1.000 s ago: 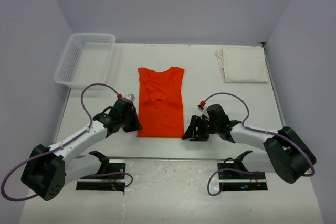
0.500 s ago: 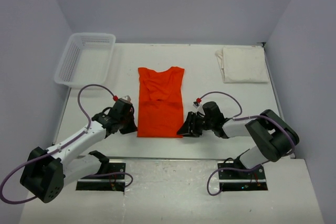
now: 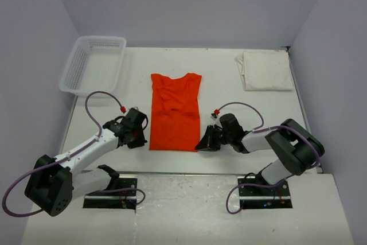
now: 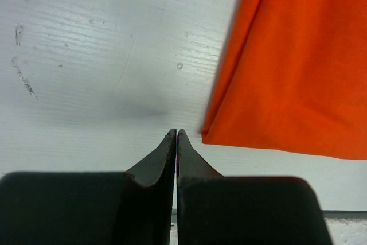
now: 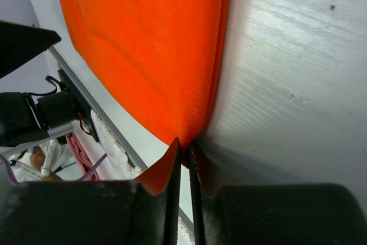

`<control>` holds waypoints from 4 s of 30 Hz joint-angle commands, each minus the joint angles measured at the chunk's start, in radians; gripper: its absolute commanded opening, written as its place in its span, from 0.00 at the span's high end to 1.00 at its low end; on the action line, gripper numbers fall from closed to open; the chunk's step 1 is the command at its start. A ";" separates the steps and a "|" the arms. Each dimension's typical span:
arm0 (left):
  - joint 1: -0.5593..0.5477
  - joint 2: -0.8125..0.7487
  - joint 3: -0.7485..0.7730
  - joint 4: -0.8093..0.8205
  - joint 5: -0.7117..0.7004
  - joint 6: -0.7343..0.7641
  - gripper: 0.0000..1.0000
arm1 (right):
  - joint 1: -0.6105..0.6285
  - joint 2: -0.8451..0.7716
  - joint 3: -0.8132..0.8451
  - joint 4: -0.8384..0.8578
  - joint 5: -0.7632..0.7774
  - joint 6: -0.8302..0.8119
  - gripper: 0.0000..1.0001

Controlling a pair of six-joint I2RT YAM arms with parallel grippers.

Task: Fold and stack the t-shirts
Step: Grab one side of the 2/3 rectangular tshirt with both arms, then fold the long partially folded tshirt into a neat square

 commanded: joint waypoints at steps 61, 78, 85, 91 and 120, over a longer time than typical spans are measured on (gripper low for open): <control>0.064 -0.003 -0.183 0.205 0.201 -0.018 0.85 | 0.012 0.003 -0.043 -0.066 0.095 -0.062 1.00; 0.044 -0.060 -0.192 0.207 0.299 0.043 1.00 | 0.035 -0.157 -0.021 -0.269 0.192 -0.123 1.00; 0.012 -0.256 -0.194 0.127 0.361 0.016 1.00 | 0.156 -0.381 0.046 -0.490 0.275 -0.119 1.00; -0.008 -0.468 -0.143 -0.006 0.414 -0.016 1.00 | 0.259 -0.526 0.092 -0.655 0.344 -0.077 1.00; 0.140 0.421 0.791 0.081 0.104 0.273 1.00 | -0.081 0.104 1.022 -1.024 0.372 -0.439 1.00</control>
